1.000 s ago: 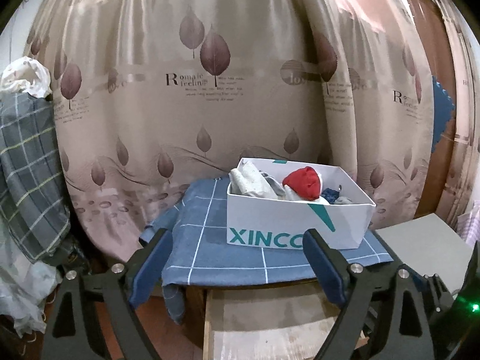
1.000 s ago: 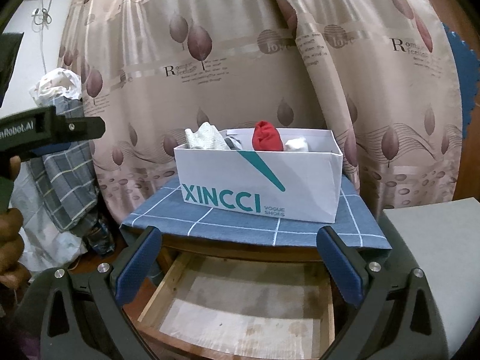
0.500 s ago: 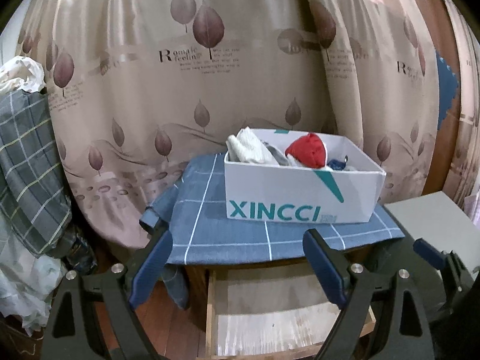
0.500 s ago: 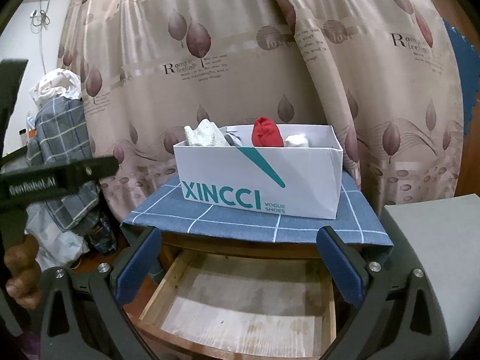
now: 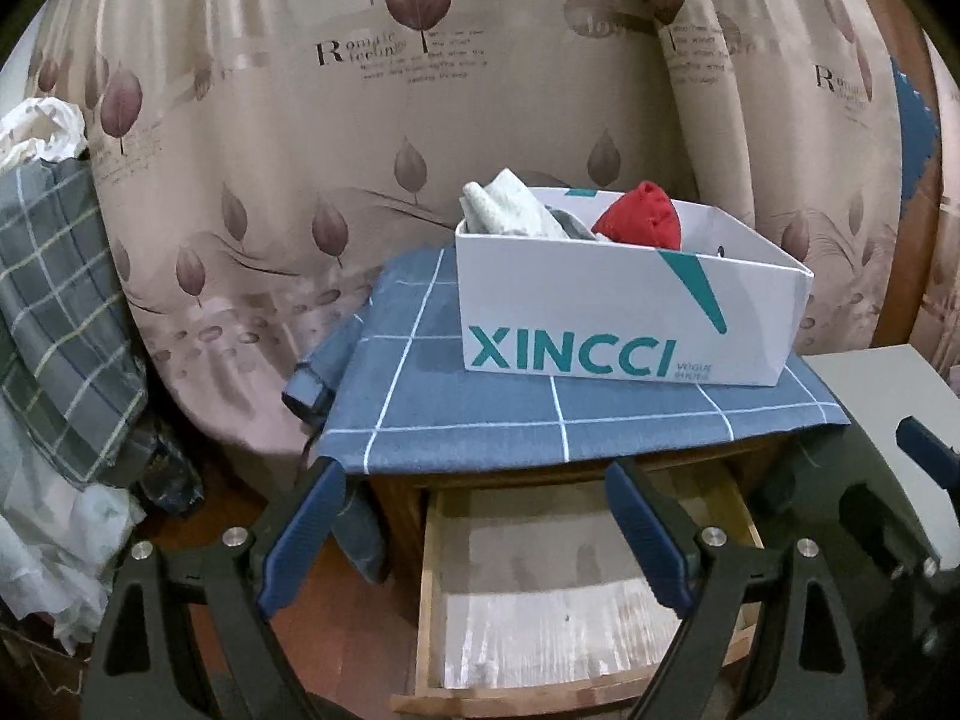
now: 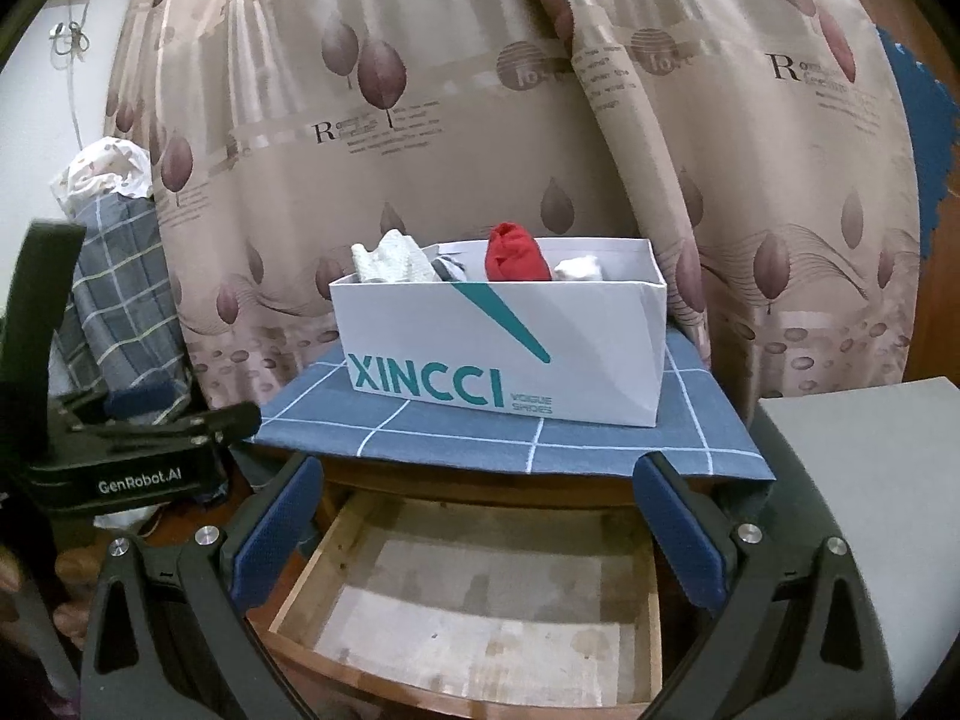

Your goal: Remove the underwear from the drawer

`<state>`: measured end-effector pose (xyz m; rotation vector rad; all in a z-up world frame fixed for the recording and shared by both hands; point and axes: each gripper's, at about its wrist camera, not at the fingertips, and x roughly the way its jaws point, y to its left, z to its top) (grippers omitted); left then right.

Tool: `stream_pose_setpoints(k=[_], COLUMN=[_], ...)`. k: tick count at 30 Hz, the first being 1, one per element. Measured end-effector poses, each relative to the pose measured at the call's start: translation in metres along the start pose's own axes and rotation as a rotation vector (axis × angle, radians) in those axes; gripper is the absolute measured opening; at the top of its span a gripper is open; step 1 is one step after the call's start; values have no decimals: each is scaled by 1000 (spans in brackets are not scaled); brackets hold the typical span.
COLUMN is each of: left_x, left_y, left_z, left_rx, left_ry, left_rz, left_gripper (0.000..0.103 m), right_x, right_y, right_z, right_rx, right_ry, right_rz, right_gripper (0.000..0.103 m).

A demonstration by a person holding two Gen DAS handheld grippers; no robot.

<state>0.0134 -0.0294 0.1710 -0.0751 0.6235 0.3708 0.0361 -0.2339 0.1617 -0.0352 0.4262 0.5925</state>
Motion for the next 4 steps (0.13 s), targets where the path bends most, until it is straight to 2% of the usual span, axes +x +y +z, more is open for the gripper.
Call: stream_pose_setpoints(k=[4], left_x=[3], left_y=[1], left_z=[-2], left_rx=[5], left_ry=[10], left_rz=[6], left_gripper=[91], right_x=[-3], right_y=[-21], right_z=[6], right_rx=[78], right_ry=[32], right_rz=[5], right_gripper=[102])
